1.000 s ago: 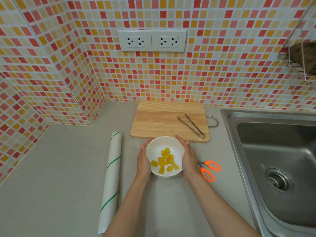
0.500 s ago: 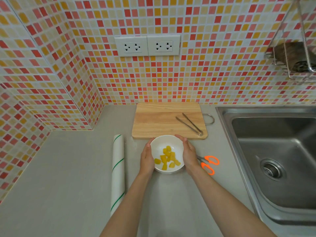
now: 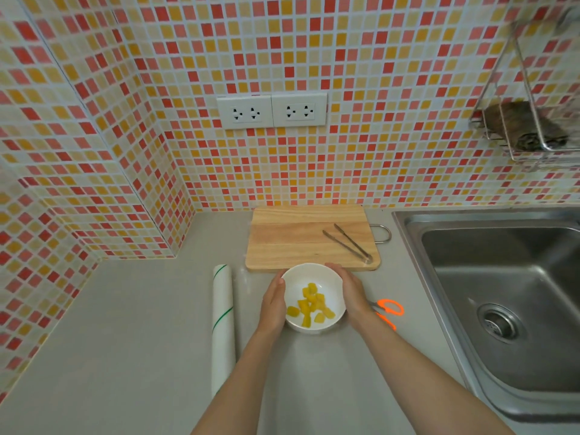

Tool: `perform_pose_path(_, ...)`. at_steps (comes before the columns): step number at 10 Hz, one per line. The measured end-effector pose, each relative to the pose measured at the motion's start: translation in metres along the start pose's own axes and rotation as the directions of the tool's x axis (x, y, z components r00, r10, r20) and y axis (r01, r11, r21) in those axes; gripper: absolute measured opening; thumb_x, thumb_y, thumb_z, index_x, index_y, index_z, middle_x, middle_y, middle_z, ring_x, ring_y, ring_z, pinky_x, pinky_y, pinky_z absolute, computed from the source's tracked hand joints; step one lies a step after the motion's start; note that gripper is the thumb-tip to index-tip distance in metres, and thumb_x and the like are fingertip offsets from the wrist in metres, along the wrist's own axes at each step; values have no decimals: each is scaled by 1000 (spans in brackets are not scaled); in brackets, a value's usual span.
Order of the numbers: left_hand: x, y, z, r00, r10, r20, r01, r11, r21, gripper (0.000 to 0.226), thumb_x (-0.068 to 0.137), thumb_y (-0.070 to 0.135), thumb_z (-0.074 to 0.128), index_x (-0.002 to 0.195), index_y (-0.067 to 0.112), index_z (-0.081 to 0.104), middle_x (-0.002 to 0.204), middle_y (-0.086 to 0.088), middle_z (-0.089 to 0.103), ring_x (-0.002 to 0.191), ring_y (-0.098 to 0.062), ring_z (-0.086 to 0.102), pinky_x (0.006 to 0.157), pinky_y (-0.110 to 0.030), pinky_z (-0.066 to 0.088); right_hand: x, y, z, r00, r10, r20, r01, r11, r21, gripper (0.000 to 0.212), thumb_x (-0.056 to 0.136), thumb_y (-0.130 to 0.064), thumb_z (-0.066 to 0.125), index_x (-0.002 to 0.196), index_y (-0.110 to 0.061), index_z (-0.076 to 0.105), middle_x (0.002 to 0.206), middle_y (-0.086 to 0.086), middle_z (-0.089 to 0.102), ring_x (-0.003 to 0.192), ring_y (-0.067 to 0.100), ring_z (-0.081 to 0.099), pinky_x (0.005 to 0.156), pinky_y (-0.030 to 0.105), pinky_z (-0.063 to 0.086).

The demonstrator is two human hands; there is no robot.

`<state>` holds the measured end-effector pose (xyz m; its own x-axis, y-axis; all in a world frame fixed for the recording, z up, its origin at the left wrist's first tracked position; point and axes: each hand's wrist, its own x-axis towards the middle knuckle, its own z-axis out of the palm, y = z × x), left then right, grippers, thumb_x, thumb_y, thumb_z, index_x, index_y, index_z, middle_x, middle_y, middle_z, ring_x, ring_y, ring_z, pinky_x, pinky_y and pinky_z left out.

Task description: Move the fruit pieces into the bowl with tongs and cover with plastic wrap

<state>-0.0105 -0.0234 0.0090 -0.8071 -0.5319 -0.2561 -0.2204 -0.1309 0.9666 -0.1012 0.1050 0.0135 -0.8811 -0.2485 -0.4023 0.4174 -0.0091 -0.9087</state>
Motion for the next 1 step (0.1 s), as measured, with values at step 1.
perform_pose_path(1, 6, 1, -9, 999, -38, 16, 35, 992, 121, 53, 100, 40, 32, 150, 26, 21, 154, 0, 32, 140, -19, 32, 117, -40, 25, 5, -10, 1, 984, -173, -30, 166, 973, -162, 28, 90, -34, 51, 101, -12, 65, 103, 7, 67, 98, 23, 60, 84, 34, 46)
